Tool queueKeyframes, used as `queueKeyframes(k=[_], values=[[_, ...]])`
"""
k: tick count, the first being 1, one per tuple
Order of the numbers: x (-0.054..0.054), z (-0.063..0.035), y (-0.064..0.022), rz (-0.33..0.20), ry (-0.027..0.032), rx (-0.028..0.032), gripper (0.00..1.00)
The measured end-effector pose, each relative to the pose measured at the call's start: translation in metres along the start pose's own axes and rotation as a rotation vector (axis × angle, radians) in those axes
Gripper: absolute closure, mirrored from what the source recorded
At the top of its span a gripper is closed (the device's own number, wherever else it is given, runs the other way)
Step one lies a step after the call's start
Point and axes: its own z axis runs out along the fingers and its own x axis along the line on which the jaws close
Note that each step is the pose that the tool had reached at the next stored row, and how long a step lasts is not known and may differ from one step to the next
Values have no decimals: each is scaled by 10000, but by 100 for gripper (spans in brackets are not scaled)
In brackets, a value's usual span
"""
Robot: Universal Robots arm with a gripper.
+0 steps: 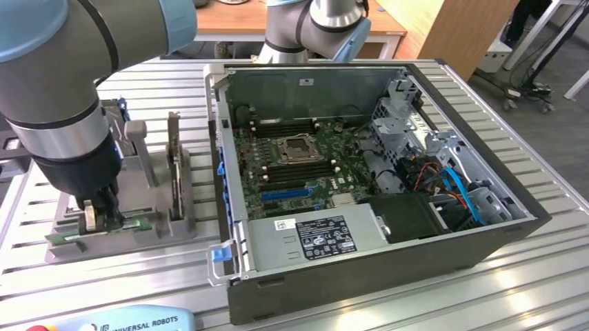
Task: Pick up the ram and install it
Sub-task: 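Pick up the ram and move it above insertion slot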
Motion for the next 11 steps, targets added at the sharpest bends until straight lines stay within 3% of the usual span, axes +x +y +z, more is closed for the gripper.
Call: queueKeyframes(k=[11], values=[[1, -181, 6, 0, 0, 0, 88]])
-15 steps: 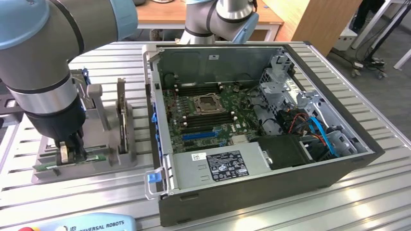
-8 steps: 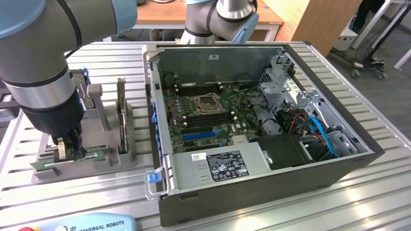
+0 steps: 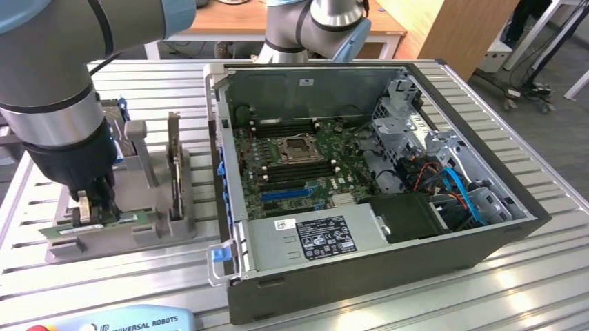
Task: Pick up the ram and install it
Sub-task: 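Pick up the ram and move it above insertion slot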
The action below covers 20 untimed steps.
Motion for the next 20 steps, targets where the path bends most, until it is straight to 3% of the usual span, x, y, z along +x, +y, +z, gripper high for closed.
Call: queueKeyframes(k=[10, 20], values=[[1, -127, 4, 0, -1, 1, 88], [1, -181, 7, 60, -2, 0, 88]])
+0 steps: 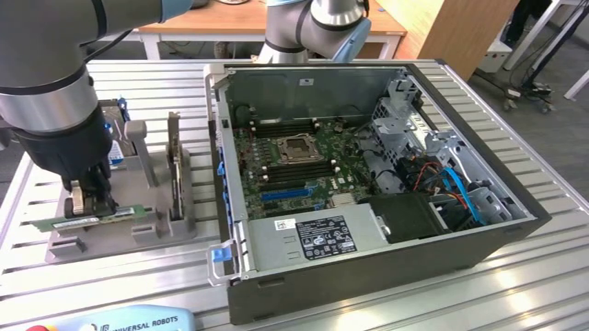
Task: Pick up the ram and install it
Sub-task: 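Pick up the ram and move it above insertion slot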
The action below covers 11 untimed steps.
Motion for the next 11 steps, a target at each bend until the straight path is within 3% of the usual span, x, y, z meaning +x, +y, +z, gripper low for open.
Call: queueKeyframes(k=[11], values=[[0, -70, 3, 167, -7, 0, 88]])
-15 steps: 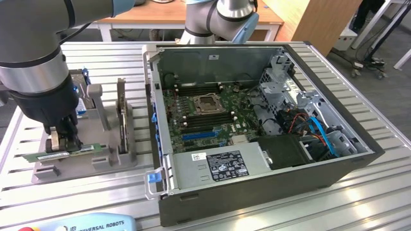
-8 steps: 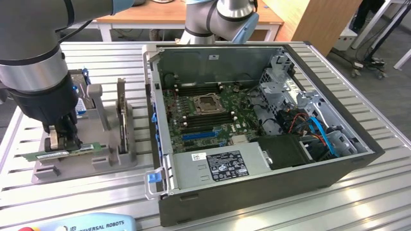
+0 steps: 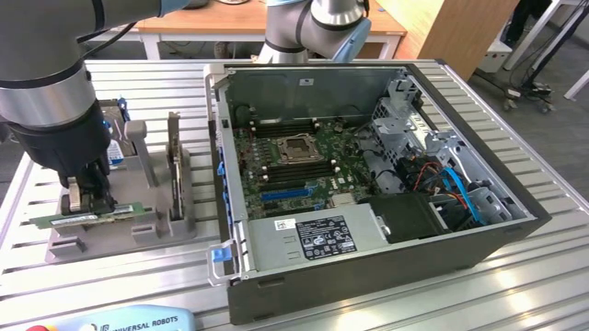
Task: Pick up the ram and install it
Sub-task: 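Pick up the ram and move it above insertion slot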
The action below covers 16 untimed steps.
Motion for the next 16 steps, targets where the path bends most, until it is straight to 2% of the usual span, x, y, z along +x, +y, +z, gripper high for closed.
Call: queueKeyframes(k=[16], values=[[1, -168, 6, 164, -6, -1, 88]])
